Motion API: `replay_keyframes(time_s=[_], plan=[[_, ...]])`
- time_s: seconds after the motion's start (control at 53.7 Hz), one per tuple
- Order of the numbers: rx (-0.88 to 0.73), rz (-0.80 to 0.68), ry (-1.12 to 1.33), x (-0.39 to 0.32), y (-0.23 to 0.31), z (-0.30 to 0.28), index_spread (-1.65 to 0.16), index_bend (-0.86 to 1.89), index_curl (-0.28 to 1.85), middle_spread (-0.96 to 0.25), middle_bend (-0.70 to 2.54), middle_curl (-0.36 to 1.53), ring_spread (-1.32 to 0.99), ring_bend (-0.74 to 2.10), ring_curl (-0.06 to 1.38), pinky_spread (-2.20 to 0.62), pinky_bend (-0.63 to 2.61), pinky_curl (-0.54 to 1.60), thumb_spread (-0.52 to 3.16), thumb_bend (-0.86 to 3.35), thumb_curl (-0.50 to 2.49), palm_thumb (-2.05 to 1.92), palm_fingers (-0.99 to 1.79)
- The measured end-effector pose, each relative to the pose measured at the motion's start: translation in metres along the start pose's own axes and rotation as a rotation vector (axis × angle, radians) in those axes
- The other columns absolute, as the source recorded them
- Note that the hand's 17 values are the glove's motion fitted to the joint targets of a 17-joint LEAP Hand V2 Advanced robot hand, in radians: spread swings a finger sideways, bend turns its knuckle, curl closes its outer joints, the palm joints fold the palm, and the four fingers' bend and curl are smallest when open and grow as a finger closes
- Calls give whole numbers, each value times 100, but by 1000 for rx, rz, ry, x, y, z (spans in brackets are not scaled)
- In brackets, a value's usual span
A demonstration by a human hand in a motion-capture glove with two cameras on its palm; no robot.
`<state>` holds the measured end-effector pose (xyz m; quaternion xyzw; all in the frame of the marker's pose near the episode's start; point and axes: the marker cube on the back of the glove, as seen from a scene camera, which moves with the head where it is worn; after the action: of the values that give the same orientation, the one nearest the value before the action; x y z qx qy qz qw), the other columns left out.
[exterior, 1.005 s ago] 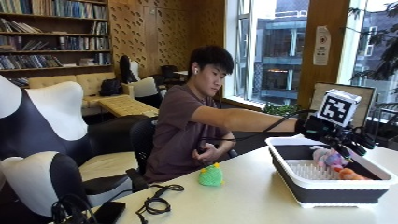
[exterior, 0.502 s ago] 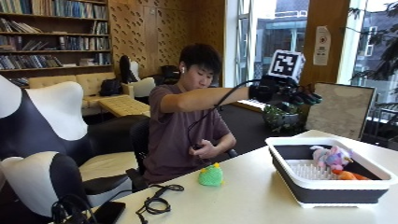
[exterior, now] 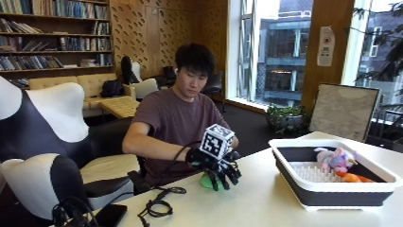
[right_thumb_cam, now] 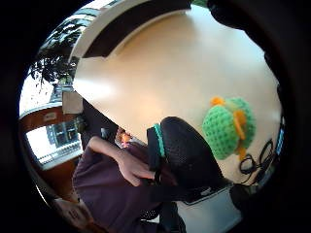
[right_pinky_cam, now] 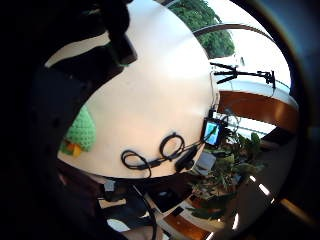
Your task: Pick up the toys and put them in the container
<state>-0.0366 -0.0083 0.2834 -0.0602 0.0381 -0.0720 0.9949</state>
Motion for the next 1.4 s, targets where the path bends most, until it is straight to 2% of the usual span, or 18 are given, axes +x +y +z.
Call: replay_keyframes(time_s=[0.074,0.149,0.223,0.242,0.26,0.316,0.391,0.502,0.633,0.8,0.874,1.005,1.042,1.079,1.154,1.209,1.284,1.395], plan=[[4,-31,-68,-14,4,40,-24,16,23,2,17,28,2,59,45,3,101,42,129,-3,26,-3,3],[188,-58,-71,-21,3,45,-25,15,24,2,17,28,0,65,46,1,105,42,130,-3,26,-3,7],[336,-66,-20,-25,0,44,-25,17,23,-7,32,32,-13,86,46,-13,103,37,139,5,28,10,60],[366,-71,-6,-26,-1,44,-25,16,23,-9,35,33,-15,87,45,-15,101,36,141,7,29,13,66],[396,-78,8,-27,-2,44,-25,24,25,-12,42,36,-18,91,46,-20,100,36,143,11,31,20,89],[456,-101,34,-25,-7,41,-24,32,28,-16,46,38,-22,92,46,-26,96,35,143,14,34,27,104],[411,-109,-13,-21,-16,37,-25,38,35,-20,54,43,-26,102,53,-32,93,37,137,19,41,42,117],[188,-108,-161,-13,-31,25,-27,48,42,-23,78,54,-29,112,58,-36,93,40,125,20,49,53,130],[167,-62,-201,-18,-44,-34,-27,59,50,-24,93,62,-32,119,60,-38,98,43,113,21,57,61,123],[216,-88,-140,-40,-60,-153,-28,70,61,-24,104,70,-34,123,62,-39,100,46,100,19,66,65,115],[254,-54,-67,-46,-74,-201,-28,74,65,-24,107,72,-34,124,63,-39,101,46,95,19,70,67,113],[349,-229,5,-85,-90,-264,-29,76,72,-23,109,76,-35,127,64,-39,103,48,89,17,76,67,110],[365,-240,5,-97,-99,-277,-29,77,74,-23,110,76,-35,127,64,-39,104,48,88,17,77,67,109],[377,-193,-25,-111,-111,-288,-29,78,76,-23,110,77,-35,127,64,-39,104,48,87,16,79,67,109],[415,-216,-61,-137,-132,-299,-29,78,79,-23,110,78,-35,128,64,-39,104,49,84,16,82,67,108],[432,-179,-107,-155,-150,-301,-29,77,81,-22,111,79,-34,129,64,-39,105,49,83,15,84,67,108],[466,-240,-72,-169,-172,-294,-30,77,85,-22,111,80,-35,129,65,-39,105,49,81,15,87,67,108],[490,-153,-55,-182,-207,-277,-30,75,89,-22,111,82,-35,129,65,-39,105,50,80,14,90,67,107]])
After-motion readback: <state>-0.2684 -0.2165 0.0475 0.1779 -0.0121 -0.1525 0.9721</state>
